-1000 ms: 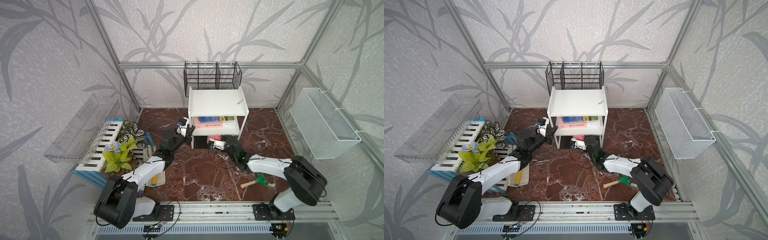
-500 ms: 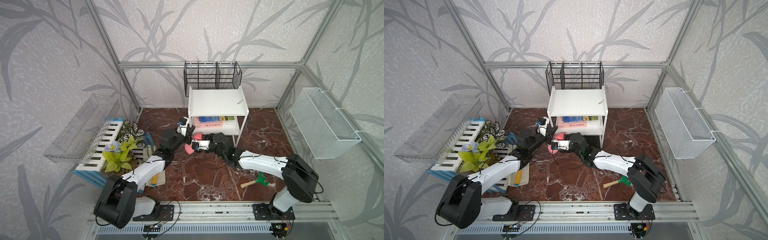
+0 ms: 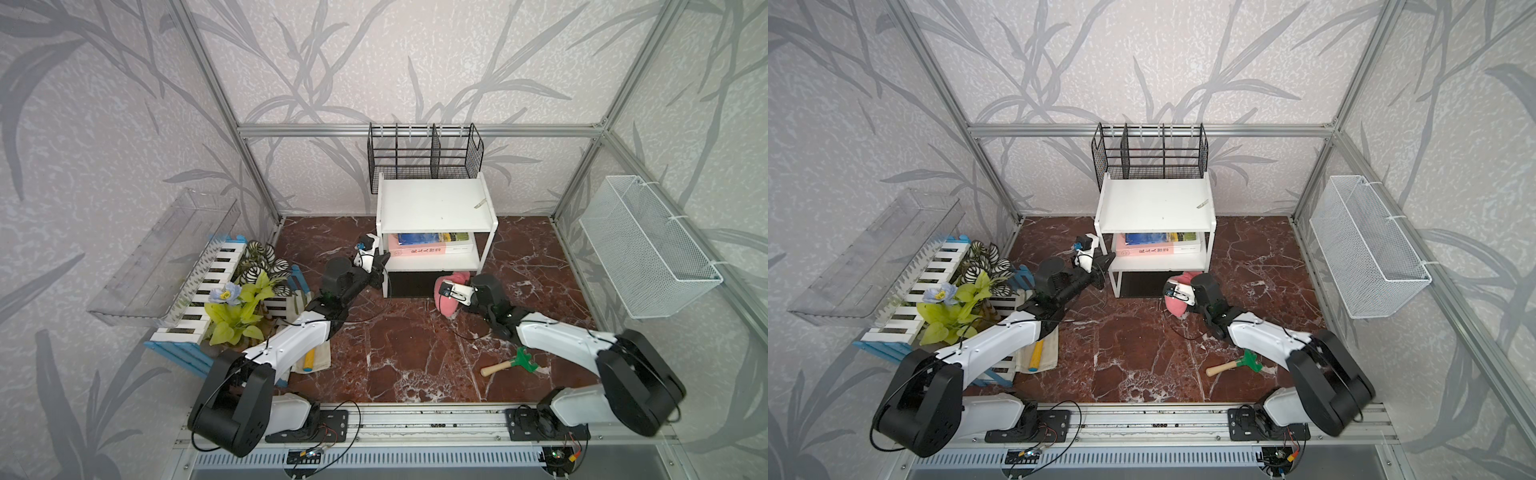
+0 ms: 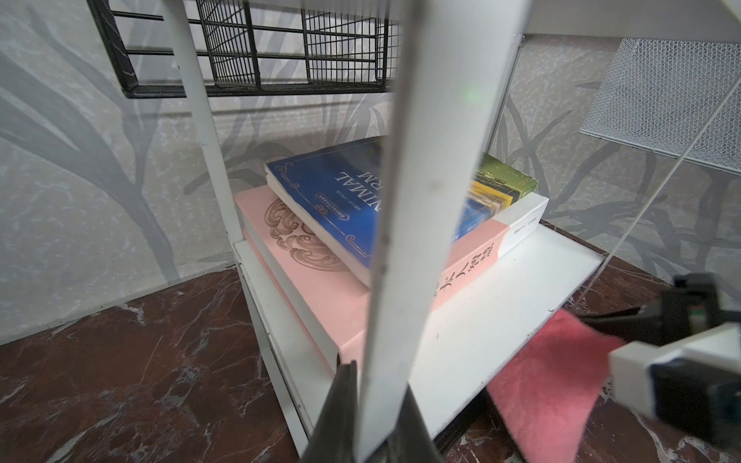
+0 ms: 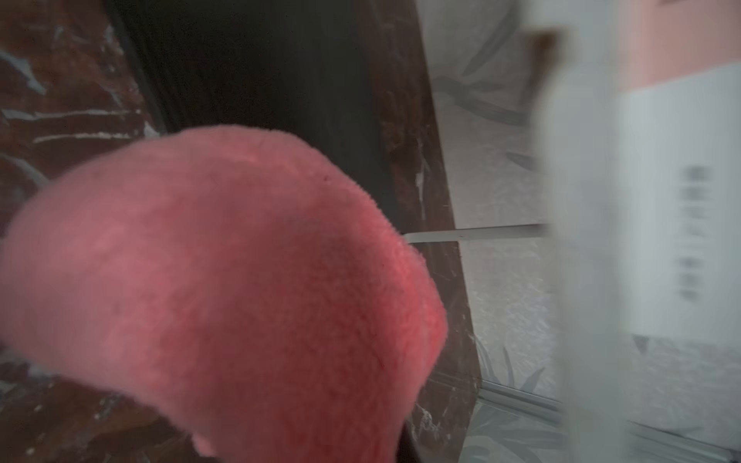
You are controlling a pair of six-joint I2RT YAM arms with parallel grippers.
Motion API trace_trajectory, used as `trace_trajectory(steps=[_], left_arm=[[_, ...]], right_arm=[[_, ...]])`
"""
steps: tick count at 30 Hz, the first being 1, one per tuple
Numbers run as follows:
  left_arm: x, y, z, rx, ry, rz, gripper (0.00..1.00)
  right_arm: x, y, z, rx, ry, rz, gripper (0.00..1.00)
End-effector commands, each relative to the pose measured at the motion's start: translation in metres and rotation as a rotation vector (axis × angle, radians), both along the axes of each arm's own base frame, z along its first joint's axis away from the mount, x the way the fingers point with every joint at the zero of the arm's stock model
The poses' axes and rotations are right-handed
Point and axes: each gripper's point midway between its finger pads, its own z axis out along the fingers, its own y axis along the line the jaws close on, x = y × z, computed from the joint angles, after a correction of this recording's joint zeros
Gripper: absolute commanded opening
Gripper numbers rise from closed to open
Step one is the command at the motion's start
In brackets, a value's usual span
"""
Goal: Wipe the bookshelf clean with a cloth
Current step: Wipe the dust from the shelf.
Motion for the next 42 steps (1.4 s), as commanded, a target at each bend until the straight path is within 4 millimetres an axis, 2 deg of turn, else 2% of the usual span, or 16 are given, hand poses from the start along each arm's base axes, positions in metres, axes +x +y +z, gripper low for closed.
trace_trajectory(steps=[1,3,6,10,11,13,16,18,21,24,28,32,35,39,40,42], left_arm=[[0.043,0.026,-0.029,-0.109,0.163,0.228,0.0],[0.042,0.024,-0.029,-0.118,0.166,0.215,0.0],[0.042,0.021,-0.033,-0.128,0.182,0.206,0.0],[0.046,0.023,-0.036,-0.123,0.194,0.228,0.0],[0.047,0.025,-0.035,-0.118,0.194,0.239,0.0],[0.047,0.029,-0.033,-0.115,0.186,0.262,0.0],[0.045,0.034,-0.027,-0.117,0.168,0.283,0.0],[0.044,0.036,-0.026,-0.117,0.165,0.292,0.0],[0.044,0.04,-0.025,-0.116,0.157,0.311,0.0],[0.044,0.044,-0.024,-0.114,0.149,0.329,0.0],[0.042,0.047,-0.021,-0.111,0.141,0.342,0.0],[0.041,0.048,-0.019,-0.114,0.133,0.345,0.0],[0.041,0.048,-0.019,-0.111,0.134,0.344,0.0],[0.041,0.05,-0.019,-0.103,0.135,0.35,0.0],[0.041,0.052,-0.019,-0.101,0.135,0.358,0.0],[0.041,0.055,-0.019,-0.1,0.132,0.373,0.0]], right_arm=[[0.002,0.003,-0.058,-0.167,0.062,0.011,0.0],[0.015,0.029,-0.066,-0.197,0.032,0.047,0.0],[0.033,0.115,-0.036,-0.085,-0.052,0.167,0.0],[0.013,0.22,0.01,0.095,-0.106,0.41,0.0],[0.01,0.226,0.015,0.119,-0.107,0.424,0.0],[0.008,0.208,0.015,0.173,-0.068,0.359,0.0],[0.007,0.141,0.009,0.252,0.008,0.147,0.0],[-0.006,0.088,-0.006,0.297,0.085,-0.066,0.0],[-0.037,0.043,-0.004,0.343,0.146,-0.265,0.0],[-0.063,0.021,0.003,0.461,0.27,-0.428,0.0],[-0.075,0.002,0.017,0.759,0.373,-0.691,0.0],[-0.075,-0.041,0.011,1.088,0.226,-0.981,0.0],[-0.052,-0.046,0.054,1.235,0.062,-0.881,0.0],[-0.021,-0.047,0.101,1.333,0.078,-0.819,0.0],[-0.015,-0.047,0.101,1.362,0.09,-0.817,0.0],[-0.009,-0.047,0.076,1.372,0.142,-0.852,0.0]])
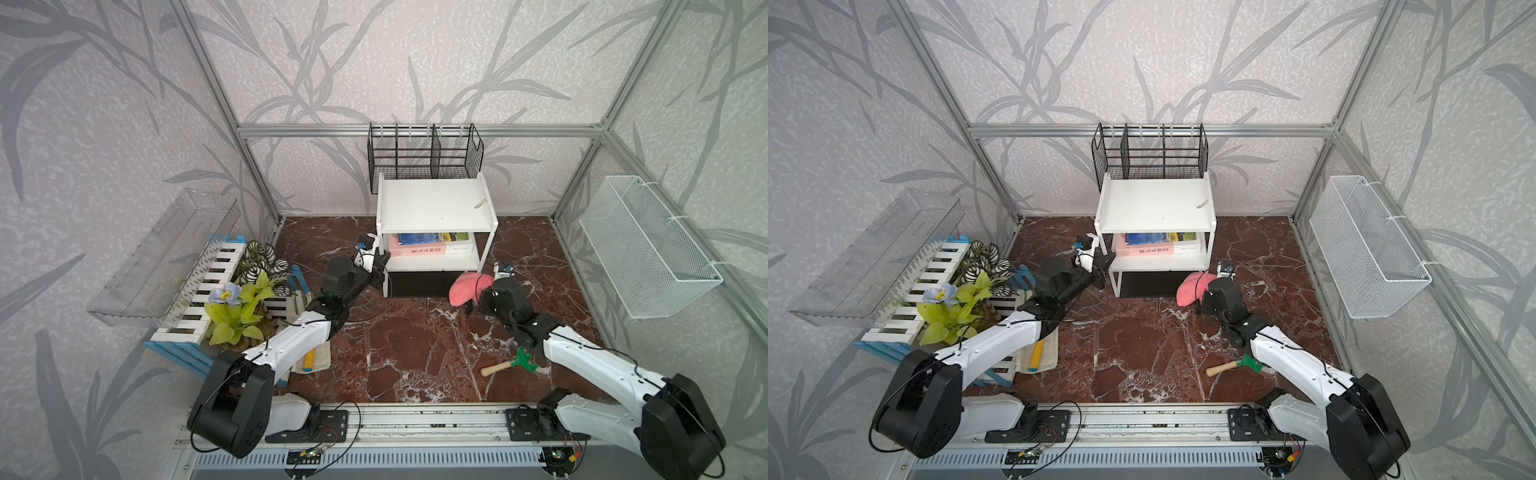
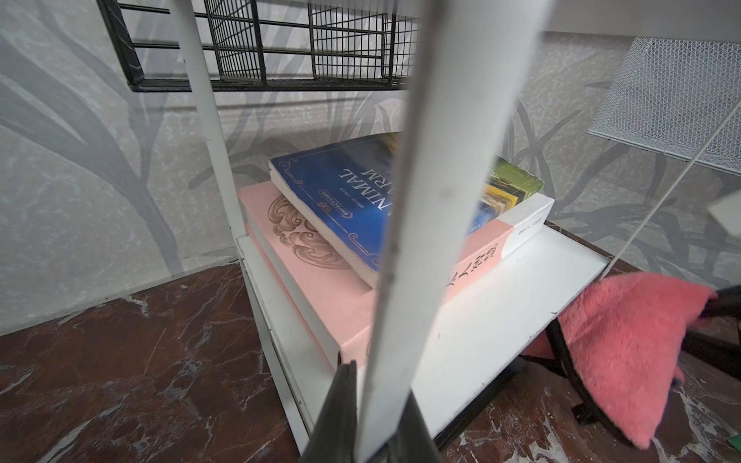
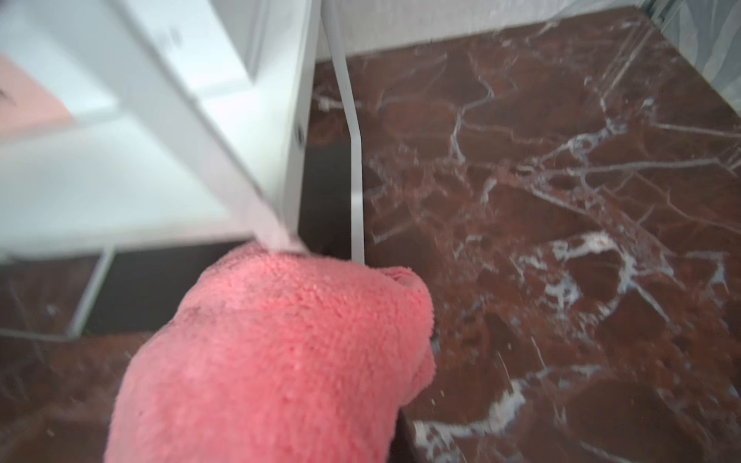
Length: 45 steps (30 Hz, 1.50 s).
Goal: Wipe the bookshelf clean with a cloth
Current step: Wipe the dust from the shelf.
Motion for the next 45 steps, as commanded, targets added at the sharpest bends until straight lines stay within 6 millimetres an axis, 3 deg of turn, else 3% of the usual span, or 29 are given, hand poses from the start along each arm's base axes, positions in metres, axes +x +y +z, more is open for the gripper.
trace_trajectory(steps=[1,4,6,8,12,14,18,21,23,25,28,31,35,37,40,42,45], left_arm=[[0.04,0.055,-0.02,-0.102,0.119,0.351,0.0],[0.04,0.059,-0.02,-0.103,0.12,0.369,0.0],[0.04,0.06,-0.019,-0.098,0.118,0.37,0.0],[0.039,0.06,-0.018,-0.096,0.118,0.37,0.0],[0.038,0.061,-0.013,-0.097,0.107,0.369,0.0],[0.037,0.062,-0.013,-0.1,0.107,0.373,0.0],[0.036,0.062,-0.014,-0.114,0.108,0.373,0.0],[0.038,0.06,-0.015,-0.117,0.116,0.363,0.0],[0.038,0.06,-0.015,-0.117,0.118,0.362,0.0],[0.038,0.059,-0.015,-0.12,0.117,0.36,0.0],[0.038,0.059,-0.013,-0.131,0.117,0.359,0.0],[0.037,0.056,-0.015,-0.142,0.123,0.343,0.0],[0.039,0.052,-0.023,-0.138,0.144,0.332,0.0],[0.04,0.052,-0.026,-0.134,0.154,0.334,0.0],[0.041,0.051,-0.027,-0.133,0.158,0.329,0.0],[0.043,0.05,-0.027,-0.137,0.159,0.329,0.0],[0.046,0.049,-0.027,-0.133,0.16,0.33,0.0]], right_arm=[[0.015,0.009,-0.028,0.106,0.038,-0.009,0.0],[0.007,0.013,-0.105,0.119,0.229,-0.029,0.0],[-0.002,0.014,-0.127,0.149,0.292,-0.037,0.0],[-0.002,0.014,-0.114,0.162,0.258,-0.034,0.0],[0.018,0.001,-0.032,0.221,0.095,-0.001,0.0],[0.03,-0.02,-0.01,0.311,0.07,-0.014,0.0],[0.043,-0.071,-0.022,0.26,0.13,-0.102,0.0],[0.053,-0.084,-0.027,0.179,0.149,-0.124,0.0],[0.066,-0.064,-0.024,0.216,0.142,-0.013,0.0],[0.072,-0.024,-0.016,0.328,0.172,0.2,0.0],[0.068,0.01,-0.03,0.506,0.267,0.34,0.0],[0.059,0.027,-0.049,0.635,0.353,0.416,0.0],[0.062,0.035,-0.097,0.83,0.558,0.395,0.0],[0.055,0.037,-0.111,0.865,0.618,0.386,0.0],[0.048,0.029,-0.138,0.783,0.697,0.334,0.0],[0.077,0.024,-0.138,0.747,0.691,0.313,0.0],[0.147,0.029,-0.124,0.772,0.609,0.308,0.0]])
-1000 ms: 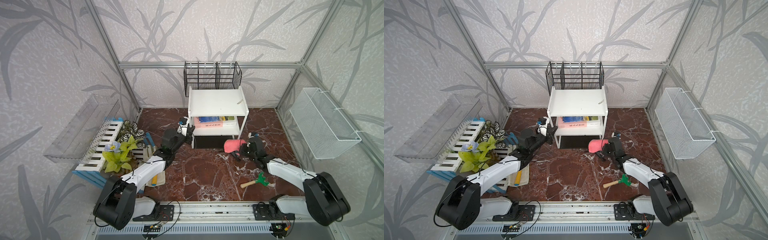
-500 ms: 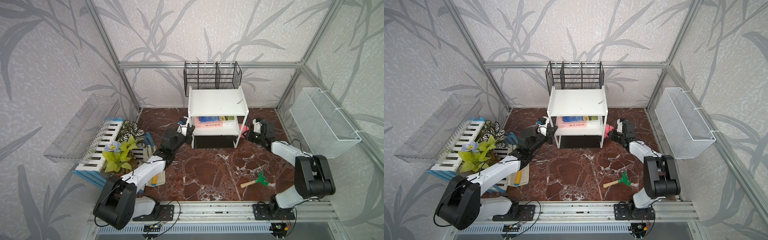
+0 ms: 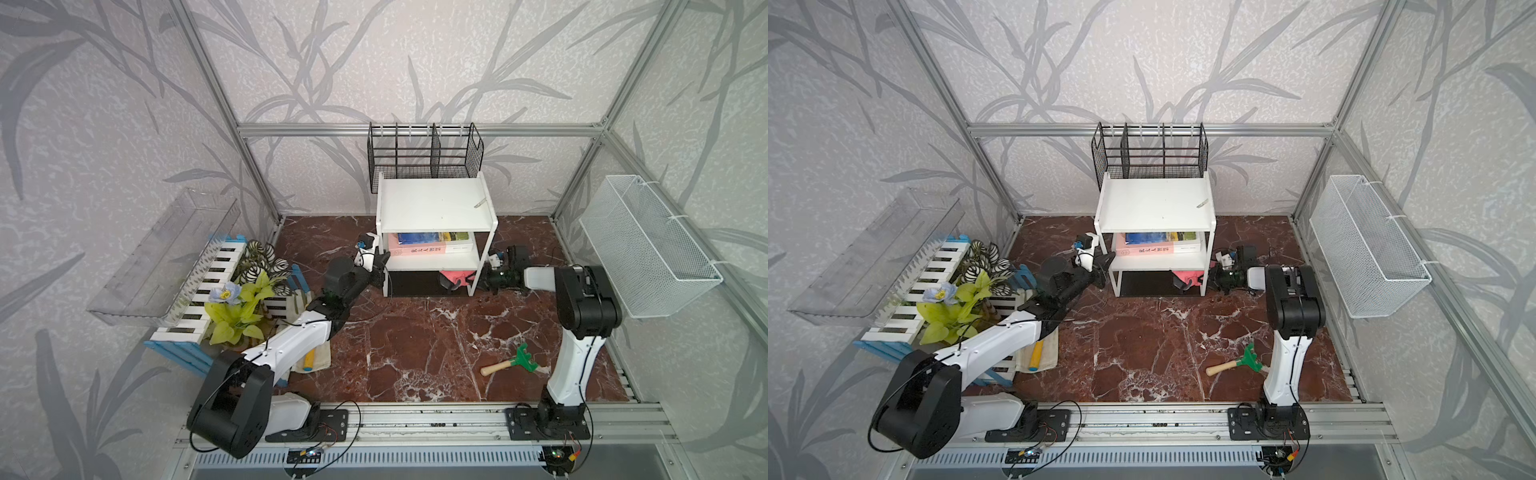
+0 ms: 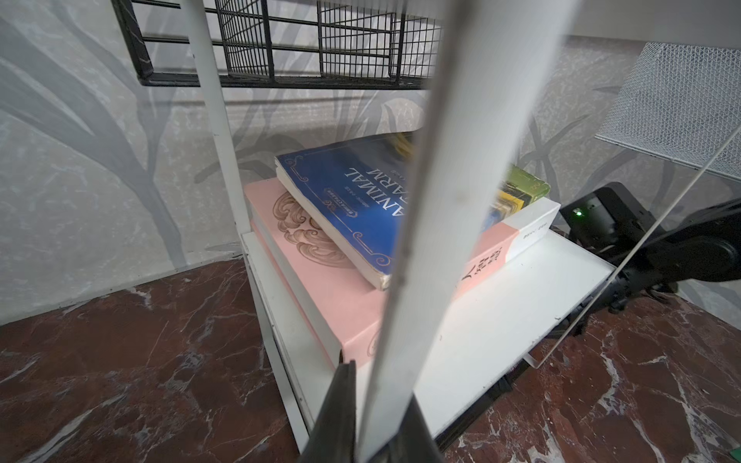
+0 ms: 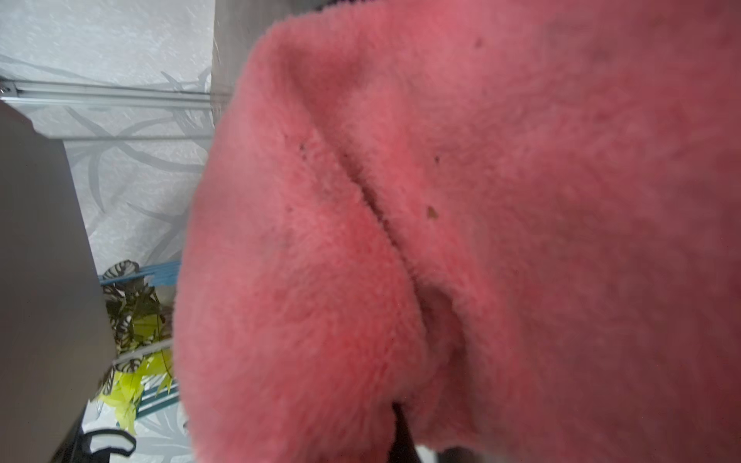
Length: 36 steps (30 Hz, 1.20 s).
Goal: Wipe the bookshelf clean with a cloth
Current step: Wipe the dust from the shelf.
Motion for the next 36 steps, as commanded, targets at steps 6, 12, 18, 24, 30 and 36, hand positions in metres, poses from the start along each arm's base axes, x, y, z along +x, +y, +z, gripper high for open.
trace_trajectory(steps=[6,12,18,24,30,36], left_arm=[[0.047,0.052,-0.023,-0.122,0.136,0.329,0.0],[0.048,0.051,-0.022,-0.12,0.141,0.326,0.0],[0.048,0.052,-0.022,-0.113,0.137,0.334,0.0],[0.049,0.054,-0.023,-0.103,0.133,0.343,0.0],[0.05,0.054,-0.019,-0.097,0.131,0.341,0.0],[0.046,0.057,-0.015,-0.096,0.121,0.35,0.0]], right_arm=[[0.07,-0.01,-0.012,-0.1,0.012,-0.124,0.0],[-0.051,0.007,0.004,0.003,0.046,0.0,0.0],[-0.008,0.002,-0.004,-0.023,-0.002,-0.072,0.0],[0.115,-0.011,0.058,-0.038,-0.291,-0.236,0.0],[0.132,-0.014,0.2,0.02,-0.597,-0.168,0.0],[0.118,-0.026,0.178,-0.06,-0.585,-0.216,0.0]])
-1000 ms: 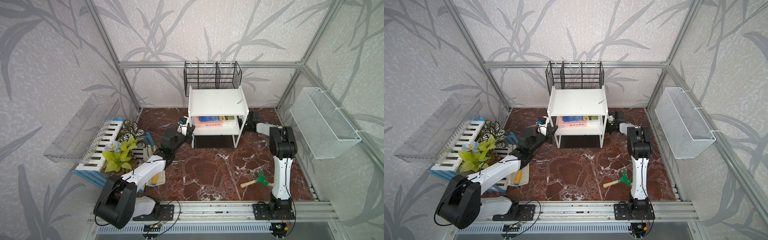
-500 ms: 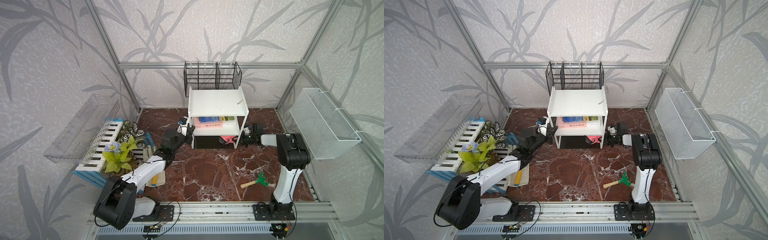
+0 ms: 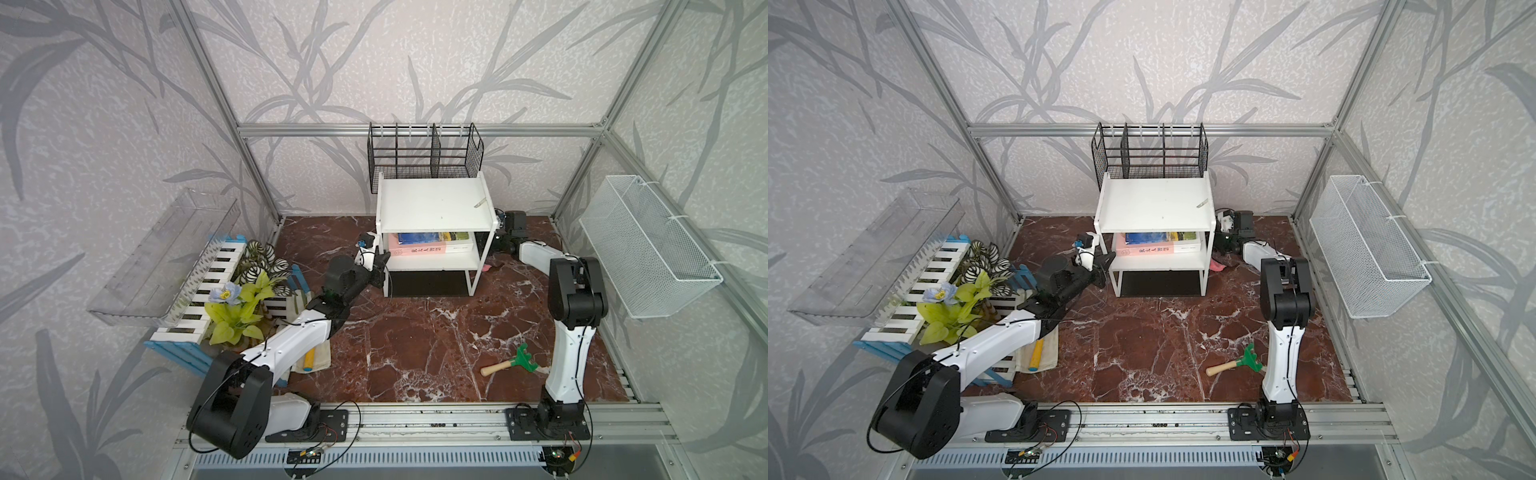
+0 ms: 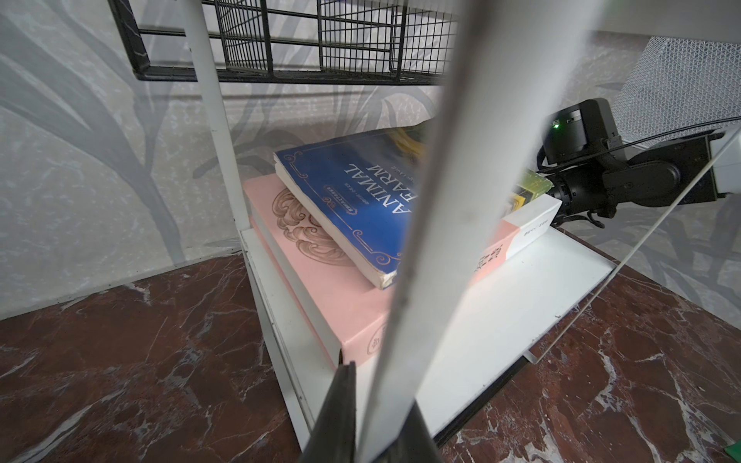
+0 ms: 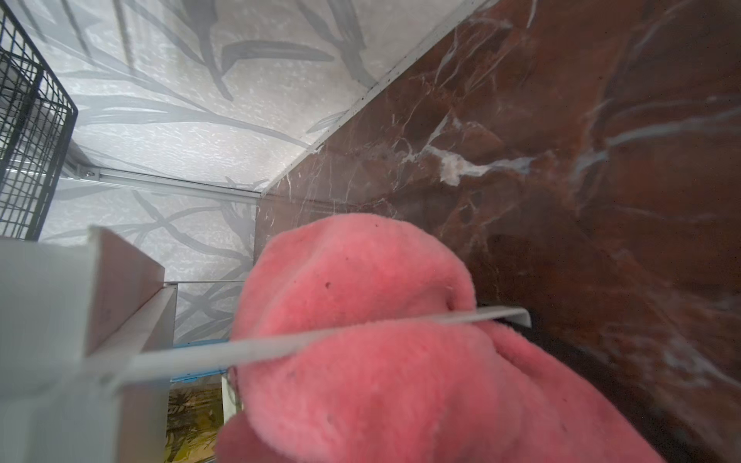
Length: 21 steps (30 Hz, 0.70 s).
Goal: Wipe the bookshelf clean with a cloth
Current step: Wipe the dust from the shelf.
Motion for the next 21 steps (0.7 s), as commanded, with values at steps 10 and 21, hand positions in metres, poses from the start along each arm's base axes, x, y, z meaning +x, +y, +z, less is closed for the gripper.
trace_trajectory(steps=[10,21], left_arm=[[0.042,0.062,-0.014,-0.066,0.096,0.367,0.0],[0.039,0.067,-0.008,-0.066,0.086,0.388,0.0]], right_arm=[[-0.015,-0.036,-0.08,-0.084,0.098,-0.144,0.0],[0.034,0.01,0.062,0.023,-0.168,0.037,0.0]])
